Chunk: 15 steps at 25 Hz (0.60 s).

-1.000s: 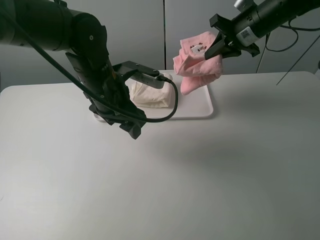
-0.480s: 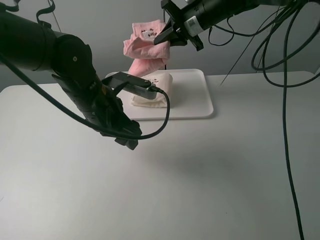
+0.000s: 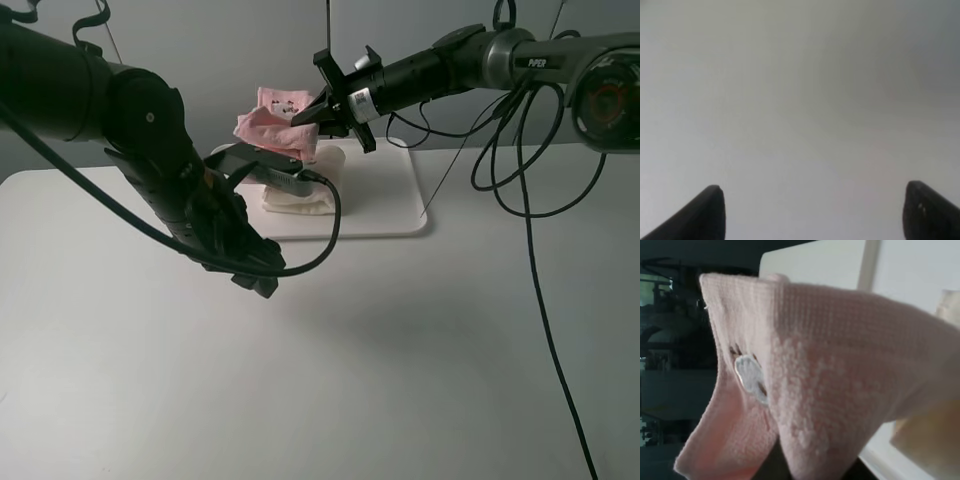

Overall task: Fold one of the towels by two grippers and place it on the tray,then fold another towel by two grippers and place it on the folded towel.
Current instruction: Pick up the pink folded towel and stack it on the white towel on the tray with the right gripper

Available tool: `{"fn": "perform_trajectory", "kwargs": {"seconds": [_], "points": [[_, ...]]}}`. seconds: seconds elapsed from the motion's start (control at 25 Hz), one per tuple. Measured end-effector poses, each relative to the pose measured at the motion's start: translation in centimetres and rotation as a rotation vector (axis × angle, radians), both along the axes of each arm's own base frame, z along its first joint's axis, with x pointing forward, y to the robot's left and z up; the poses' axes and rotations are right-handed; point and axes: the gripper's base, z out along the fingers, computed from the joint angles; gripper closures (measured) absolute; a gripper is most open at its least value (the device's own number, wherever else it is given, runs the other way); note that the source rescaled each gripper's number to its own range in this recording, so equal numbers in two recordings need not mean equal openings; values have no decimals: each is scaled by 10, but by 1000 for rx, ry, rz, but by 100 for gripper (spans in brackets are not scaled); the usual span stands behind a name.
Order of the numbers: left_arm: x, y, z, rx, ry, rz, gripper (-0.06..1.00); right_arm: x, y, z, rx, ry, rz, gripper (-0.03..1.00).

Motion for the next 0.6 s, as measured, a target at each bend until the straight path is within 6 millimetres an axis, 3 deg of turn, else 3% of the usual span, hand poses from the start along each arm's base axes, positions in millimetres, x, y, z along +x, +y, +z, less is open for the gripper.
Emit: {"fn": "perform_trajectory", "kwargs": {"seconds": [0.44,0.52,0.6], "points": [[0,0,0,0,0,0,2,5,-10,-18,-227,-87,-9,86],[0,0,0,0,0,0,2,5,-9,-22,-269,-98,-12,74],[0,0,0,0,0,0,2,3,-5,-24,-305,-110,3,47]]}}
